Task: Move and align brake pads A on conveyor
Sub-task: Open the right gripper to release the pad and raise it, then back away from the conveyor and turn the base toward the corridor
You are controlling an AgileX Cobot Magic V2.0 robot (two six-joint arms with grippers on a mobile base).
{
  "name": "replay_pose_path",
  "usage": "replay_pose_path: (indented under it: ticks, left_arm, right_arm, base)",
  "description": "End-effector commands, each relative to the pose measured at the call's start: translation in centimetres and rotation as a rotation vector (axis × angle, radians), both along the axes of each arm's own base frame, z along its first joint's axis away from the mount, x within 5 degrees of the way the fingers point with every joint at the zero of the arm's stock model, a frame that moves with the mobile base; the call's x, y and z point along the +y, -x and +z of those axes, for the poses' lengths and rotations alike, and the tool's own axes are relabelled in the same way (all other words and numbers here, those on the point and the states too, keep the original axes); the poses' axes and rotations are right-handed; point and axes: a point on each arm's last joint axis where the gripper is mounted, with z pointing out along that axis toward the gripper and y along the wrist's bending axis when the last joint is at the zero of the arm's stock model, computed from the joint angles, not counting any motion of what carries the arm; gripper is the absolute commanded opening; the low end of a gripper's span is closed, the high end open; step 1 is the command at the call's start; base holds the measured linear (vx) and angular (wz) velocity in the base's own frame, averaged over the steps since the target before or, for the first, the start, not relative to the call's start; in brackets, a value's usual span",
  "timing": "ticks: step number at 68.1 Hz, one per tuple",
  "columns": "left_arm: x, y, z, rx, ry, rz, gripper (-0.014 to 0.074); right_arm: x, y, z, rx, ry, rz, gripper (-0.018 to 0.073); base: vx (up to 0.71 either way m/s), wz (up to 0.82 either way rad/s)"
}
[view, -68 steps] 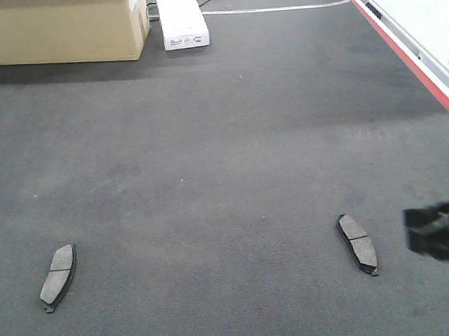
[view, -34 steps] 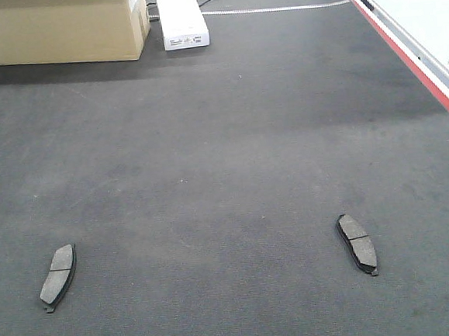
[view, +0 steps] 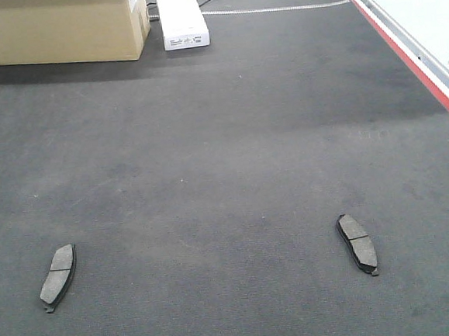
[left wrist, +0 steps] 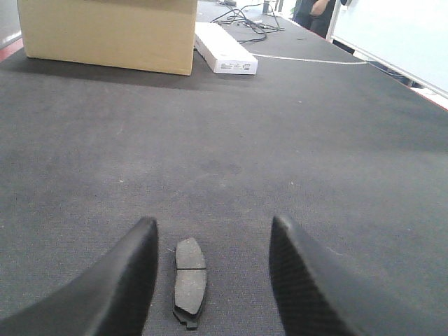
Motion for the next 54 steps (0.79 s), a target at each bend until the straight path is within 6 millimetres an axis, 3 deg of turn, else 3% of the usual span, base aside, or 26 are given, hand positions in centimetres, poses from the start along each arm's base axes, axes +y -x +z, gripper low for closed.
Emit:
replay_pose_path:
  ticks: [1, 54]
  left_arm:
    - [-0.07, -0.10, 1.46, -0.090, 0.016, -0.007, 0.0351]
    - [-0.06, -0.14, 1.44, -0.087, 0.016, -0.005, 0.0351]
  right_arm:
    - [-0.08, -0.10, 1.51, -0.093, -0.011, -0.012, 0.0432]
    - [-0.08, -0.10, 1.51, -0.093, -0.011, -0.012, 0.0432]
  base:
    - [0.00, 0.00]
    - [-0.05, 0.02]
